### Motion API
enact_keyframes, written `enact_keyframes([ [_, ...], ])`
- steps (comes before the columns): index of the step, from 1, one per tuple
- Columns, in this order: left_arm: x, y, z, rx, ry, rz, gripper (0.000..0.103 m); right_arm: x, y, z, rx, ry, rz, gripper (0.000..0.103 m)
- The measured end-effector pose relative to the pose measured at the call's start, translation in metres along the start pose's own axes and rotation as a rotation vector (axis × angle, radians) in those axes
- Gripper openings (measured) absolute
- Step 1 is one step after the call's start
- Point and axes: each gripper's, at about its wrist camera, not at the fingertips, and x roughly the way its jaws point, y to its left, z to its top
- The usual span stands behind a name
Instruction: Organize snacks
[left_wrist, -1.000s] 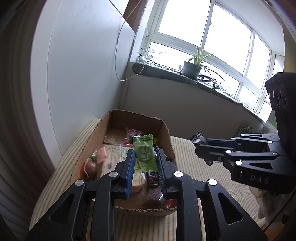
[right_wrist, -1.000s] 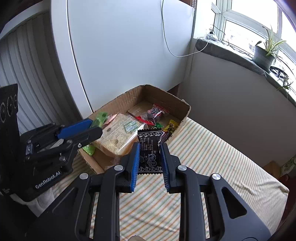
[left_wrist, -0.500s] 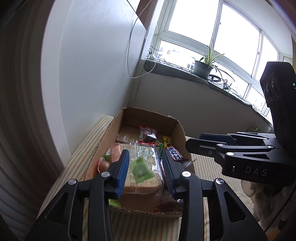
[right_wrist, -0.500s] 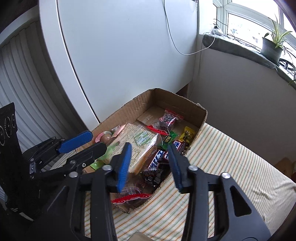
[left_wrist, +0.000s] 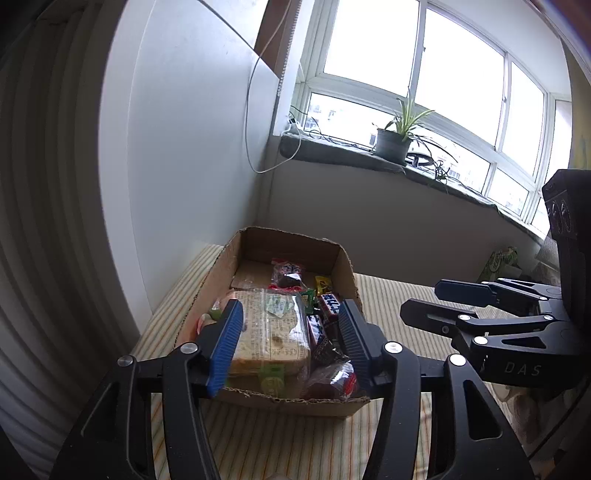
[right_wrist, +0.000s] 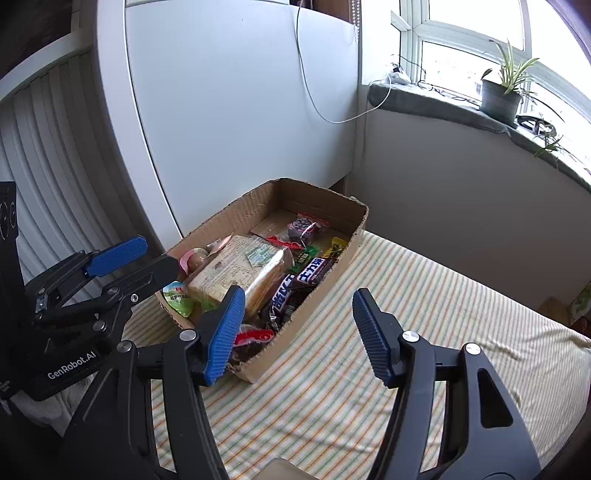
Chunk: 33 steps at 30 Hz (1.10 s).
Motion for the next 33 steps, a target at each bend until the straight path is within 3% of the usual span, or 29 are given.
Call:
enact_keyframes([
  [5, -0.01, -0.002, -0.006, -0.011, -0.014, -0.003, 0.057, -0.026, -0.003, -0.015, 0.0, -0.045, -0.044, 0.07],
  [7, -0.012, -0.004, -0.01, -0.007, -0.008, -0.002, 0.064, -0.034, -0.005, -0.021, 0.006, -0.061, -0.056, 0.071],
  [18, -0.02, -0.013, -0.02, 0.021, -0.014, 0.013, 0.079, -0.051, 0.0, -0.057, 0.019, -0.08, -0.12, 0.073],
  [33, -0.02, -0.016, -0.022, 0.022, -0.017, 0.052, 0.08, -0.052, -0.004, -0.066, 0.039, -0.076, -0.15, 0.073],
])
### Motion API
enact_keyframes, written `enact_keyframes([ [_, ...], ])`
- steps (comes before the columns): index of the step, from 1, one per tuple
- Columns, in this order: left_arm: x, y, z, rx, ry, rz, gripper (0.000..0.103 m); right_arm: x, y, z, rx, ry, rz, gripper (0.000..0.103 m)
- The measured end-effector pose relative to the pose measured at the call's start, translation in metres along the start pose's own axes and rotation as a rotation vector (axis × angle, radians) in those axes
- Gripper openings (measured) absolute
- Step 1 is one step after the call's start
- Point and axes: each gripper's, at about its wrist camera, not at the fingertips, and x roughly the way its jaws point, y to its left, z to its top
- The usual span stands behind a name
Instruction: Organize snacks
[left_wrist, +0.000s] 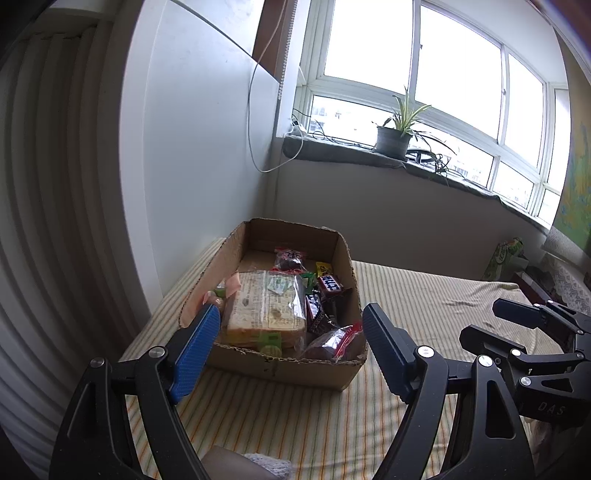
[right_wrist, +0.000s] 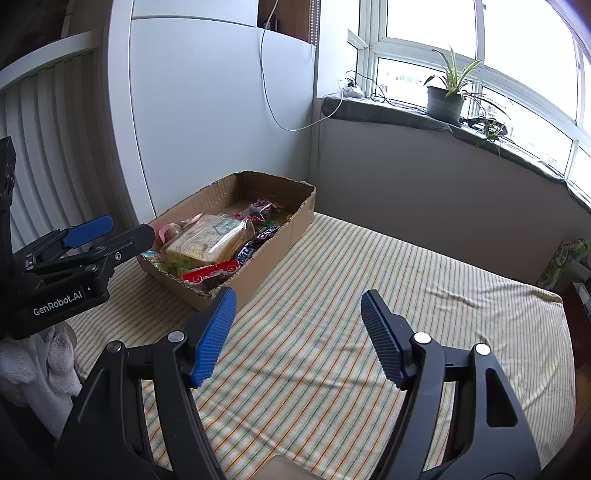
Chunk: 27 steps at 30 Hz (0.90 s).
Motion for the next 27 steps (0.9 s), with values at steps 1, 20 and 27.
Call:
enact_keyframes([
  [1, -0.0002, -0.0007, -0.0001, 0.001, -0.001, -0.001, 0.08, 0.0, 0.0003, -0.0001, 0.0, 0.0, -0.001, 0.073],
  [20, -0.0036, -0.0022, -0.0003, 0.0, -0.005, -0.006, 0.08, 0.0018, 0.002, -0.0028, -0.001, 0.02, 0.007, 0.073],
  [27, -0.004, -0.0028, -0.0002, 0.002, -0.005, -0.004, 0.08, 0.002, 0.0003, -0.0039, 0.0, 0.026, 0.006, 0.073],
])
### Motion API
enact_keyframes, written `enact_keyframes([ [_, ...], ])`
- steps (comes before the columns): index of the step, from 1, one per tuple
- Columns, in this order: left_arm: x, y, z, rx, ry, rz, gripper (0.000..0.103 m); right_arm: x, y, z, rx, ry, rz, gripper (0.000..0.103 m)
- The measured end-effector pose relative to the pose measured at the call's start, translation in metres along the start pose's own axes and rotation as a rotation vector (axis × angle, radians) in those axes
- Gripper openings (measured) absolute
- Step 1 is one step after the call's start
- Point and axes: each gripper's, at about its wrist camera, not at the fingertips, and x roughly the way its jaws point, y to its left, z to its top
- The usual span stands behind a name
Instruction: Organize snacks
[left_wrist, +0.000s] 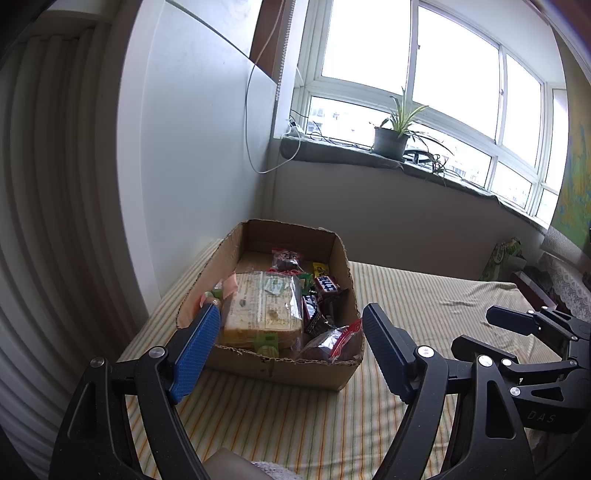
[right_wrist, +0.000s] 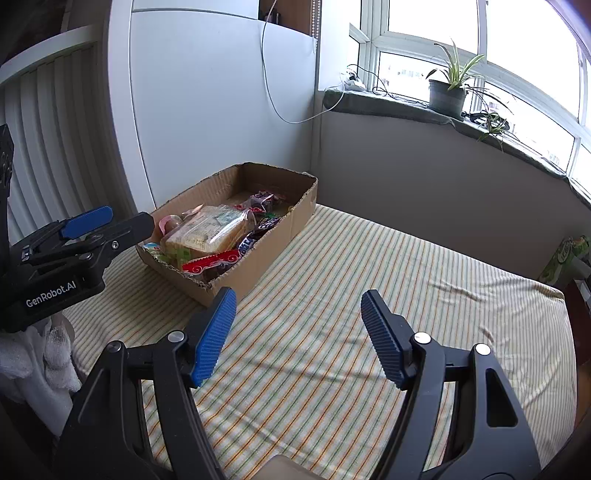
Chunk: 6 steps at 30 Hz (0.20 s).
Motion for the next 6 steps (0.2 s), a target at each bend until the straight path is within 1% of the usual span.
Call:
enact_keyframes([
  [3, -0.0009, -0.0018, -0.0008, 0.02, -0.012, 0.003, 0.08, 0.001, -0.0014, -0.0009, 0.004, 0.006, 0.002, 0.073],
  [6, -0.0003, -0.0021, -0.0016, 0.02, -0.007, -0.004, 0.08, 0.0025, -0.003, -0.0015, 0.014, 0.014, 0.013, 0.073],
])
